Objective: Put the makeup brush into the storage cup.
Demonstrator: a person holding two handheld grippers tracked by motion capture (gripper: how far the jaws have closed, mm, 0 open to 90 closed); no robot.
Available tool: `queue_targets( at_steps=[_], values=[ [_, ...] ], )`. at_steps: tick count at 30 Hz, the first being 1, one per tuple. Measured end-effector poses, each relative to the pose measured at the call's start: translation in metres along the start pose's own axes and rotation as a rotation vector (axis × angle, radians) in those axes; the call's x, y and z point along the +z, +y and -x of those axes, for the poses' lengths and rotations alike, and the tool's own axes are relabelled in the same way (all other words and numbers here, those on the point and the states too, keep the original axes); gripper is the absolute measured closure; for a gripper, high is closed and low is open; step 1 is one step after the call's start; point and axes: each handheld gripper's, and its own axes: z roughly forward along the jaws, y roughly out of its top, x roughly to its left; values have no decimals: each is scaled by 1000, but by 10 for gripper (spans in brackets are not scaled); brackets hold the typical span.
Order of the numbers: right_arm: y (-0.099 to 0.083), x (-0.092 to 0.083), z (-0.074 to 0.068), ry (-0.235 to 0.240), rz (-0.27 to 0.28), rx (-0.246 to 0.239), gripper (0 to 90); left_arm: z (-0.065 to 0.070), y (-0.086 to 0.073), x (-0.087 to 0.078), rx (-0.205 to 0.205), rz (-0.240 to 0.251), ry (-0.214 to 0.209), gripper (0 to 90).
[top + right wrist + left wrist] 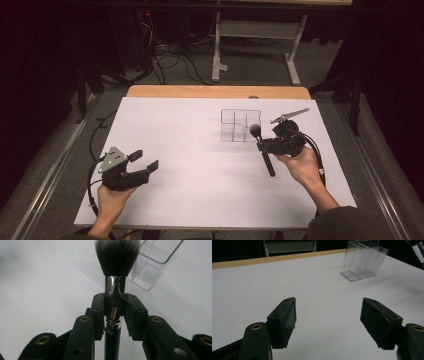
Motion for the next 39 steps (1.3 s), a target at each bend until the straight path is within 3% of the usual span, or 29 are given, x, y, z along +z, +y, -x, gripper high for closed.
queue_targets(
  at_steps=[9,39],
  values=[
    [3,-3,0,12,96,-13,725,0,0,0,0,0,-1,289],
    [21,-5,4,-26,252,-36,725,0,0,1,-1,-4,-2,290]
  ],
)
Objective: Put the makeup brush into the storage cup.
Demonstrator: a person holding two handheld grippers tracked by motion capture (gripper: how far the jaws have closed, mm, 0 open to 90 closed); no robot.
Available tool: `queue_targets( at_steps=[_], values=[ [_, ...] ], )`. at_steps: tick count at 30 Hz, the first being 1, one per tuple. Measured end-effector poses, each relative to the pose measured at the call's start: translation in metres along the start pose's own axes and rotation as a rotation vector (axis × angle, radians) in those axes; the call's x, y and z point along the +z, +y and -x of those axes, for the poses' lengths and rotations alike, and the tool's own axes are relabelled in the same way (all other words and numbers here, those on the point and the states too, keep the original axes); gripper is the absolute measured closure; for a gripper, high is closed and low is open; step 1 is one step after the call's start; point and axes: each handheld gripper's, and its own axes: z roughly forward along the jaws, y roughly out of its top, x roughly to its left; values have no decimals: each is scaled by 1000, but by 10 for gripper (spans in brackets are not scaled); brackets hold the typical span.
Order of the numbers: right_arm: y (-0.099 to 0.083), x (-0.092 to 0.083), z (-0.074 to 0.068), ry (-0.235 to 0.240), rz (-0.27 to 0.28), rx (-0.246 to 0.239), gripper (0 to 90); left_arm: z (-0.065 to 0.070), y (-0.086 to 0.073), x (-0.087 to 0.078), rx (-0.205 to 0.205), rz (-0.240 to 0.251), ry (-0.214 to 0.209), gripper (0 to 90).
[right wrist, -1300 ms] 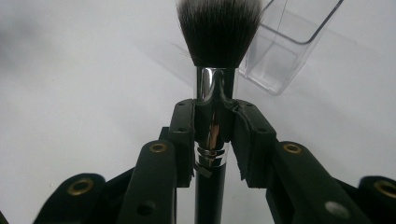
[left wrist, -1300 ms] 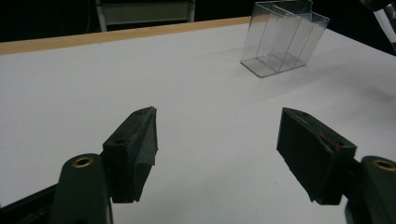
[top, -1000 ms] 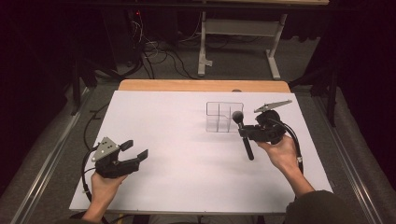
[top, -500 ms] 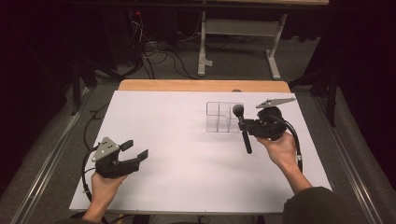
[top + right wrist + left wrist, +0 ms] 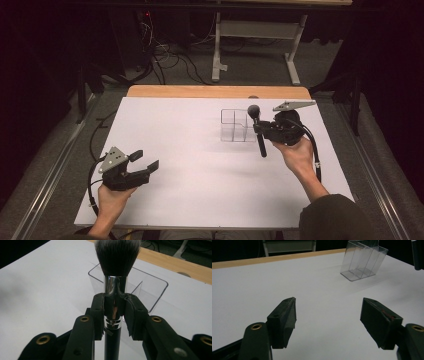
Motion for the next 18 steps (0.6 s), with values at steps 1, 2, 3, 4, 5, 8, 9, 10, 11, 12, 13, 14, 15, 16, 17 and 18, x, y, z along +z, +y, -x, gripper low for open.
queue_targets(
  at_steps=[1,2,3,4,5,8,9,10,11,12,13,14,15,16,17,18],
  values=[
    [1,1,0,-2,1,-2,725,0,0,0,-1,0,1,289],
    [1,1,0,-6,7,5,725,0,0,0,-1,1,1,289],
    [1,2,1,-7,13,2,725,0,0,0,-1,1,1,289],
    [2,3,2,-10,19,-1,725,0,0,0,-1,1,1,289],
    [2,3,2,-12,22,-1,725,0,0,0,-3,2,1,289],
    [4,4,4,-16,40,9,725,0,0,0,-5,2,1,289],
    [5,4,5,-18,48,9,725,0,0,0,-3,1,1,289],
    [6,4,5,-19,57,12,725,0,0,0,-4,1,1,289],
    [7,4,6,-21,64,15,725,-1,0,0,-1,-3,1,289],
    [9,4,7,-26,73,20,725,-1,0,0,-1,-4,1,289],
    [10,4,8,-26,79,15,725,-1,0,0,-2,-4,1,289],
    [12,5,9,-28,87,23,725,-1,0,0,-2,-4,1,289],
    [13,6,10,-34,91,23,725,-1,0,0,-2,-4,1,289],
    [15,6,11,-40,98,23,725,-1,0,0,-2,-4,0,289],
    [16,7,12,-42,103,27,725,0,0,0,-1,-3,0,289],
    [18,8,13,-48,110,30,725,0,0,0,-3,-1,-1,289]
  ],
)
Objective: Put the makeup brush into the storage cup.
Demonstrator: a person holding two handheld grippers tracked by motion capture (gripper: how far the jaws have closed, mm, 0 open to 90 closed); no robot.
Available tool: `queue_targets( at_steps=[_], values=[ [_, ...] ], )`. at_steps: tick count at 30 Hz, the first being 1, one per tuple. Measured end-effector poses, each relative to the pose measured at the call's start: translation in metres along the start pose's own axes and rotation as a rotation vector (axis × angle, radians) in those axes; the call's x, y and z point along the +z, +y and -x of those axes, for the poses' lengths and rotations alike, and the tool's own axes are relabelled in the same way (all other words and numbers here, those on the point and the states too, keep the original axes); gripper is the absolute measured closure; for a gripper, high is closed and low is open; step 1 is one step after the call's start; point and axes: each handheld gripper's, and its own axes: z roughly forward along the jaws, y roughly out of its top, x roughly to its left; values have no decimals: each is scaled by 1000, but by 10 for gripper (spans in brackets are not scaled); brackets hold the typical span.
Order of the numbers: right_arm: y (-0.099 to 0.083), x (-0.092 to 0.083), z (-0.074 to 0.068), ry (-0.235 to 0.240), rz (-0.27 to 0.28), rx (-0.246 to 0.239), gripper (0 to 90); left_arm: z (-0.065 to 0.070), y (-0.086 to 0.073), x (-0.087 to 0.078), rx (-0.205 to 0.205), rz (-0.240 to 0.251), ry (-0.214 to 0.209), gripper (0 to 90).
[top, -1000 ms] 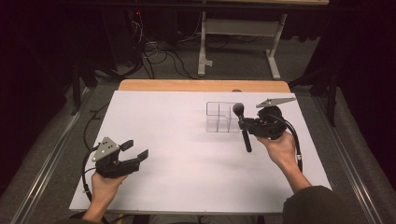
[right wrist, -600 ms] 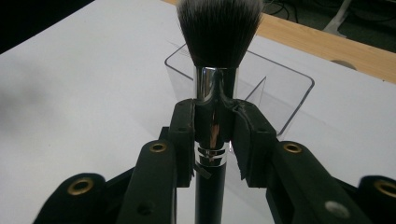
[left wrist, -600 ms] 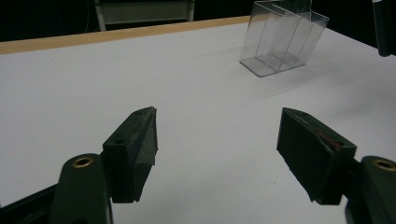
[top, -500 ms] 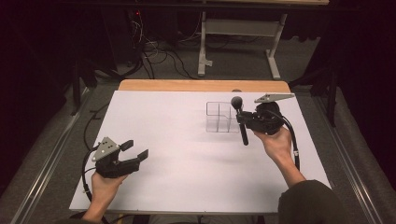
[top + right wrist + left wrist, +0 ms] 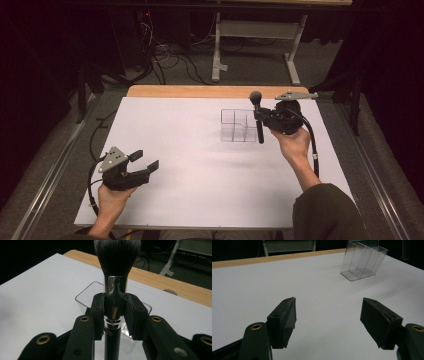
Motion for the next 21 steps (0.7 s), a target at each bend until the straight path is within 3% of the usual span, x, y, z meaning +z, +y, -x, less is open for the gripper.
queue_targets(
  at_steps=[10,21],
  values=[
    [11,-1,6,-21,39,17,725,1,-1,0,7,-5,-5,289],
    [25,11,4,-26,82,-6,725,1,-1,0,8,-6,-8,289]
  ],
)
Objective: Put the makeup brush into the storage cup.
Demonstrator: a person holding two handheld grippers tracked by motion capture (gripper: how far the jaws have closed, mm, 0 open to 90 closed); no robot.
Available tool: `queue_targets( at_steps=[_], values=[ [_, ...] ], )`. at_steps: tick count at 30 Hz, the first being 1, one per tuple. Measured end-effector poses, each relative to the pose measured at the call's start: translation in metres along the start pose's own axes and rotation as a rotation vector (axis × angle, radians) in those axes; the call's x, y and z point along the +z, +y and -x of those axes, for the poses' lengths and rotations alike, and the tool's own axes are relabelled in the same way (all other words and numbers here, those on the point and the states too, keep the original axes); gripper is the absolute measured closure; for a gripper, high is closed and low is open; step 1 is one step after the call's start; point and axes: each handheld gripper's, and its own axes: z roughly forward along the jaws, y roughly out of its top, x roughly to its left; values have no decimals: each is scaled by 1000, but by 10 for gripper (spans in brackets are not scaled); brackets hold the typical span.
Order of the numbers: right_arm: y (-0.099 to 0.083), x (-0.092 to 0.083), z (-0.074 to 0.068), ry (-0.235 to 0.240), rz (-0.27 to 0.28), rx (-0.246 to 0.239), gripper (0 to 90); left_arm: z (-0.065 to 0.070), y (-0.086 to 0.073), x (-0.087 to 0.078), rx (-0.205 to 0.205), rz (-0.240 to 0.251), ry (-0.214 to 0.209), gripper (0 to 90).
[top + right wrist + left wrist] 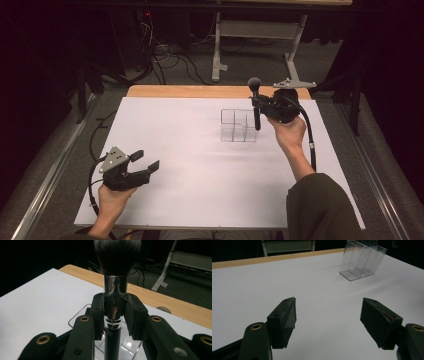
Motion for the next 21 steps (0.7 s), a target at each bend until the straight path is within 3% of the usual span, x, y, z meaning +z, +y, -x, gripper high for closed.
queue_targets(
  at_steps=[9,21],
  values=[
    [5,15,-1,-47,-10,-45,725,1,-1,0,6,-2,-2,289],
    [1,29,1,-79,-24,-59,724,1,0,-1,4,0,-7,289]
  ],
)
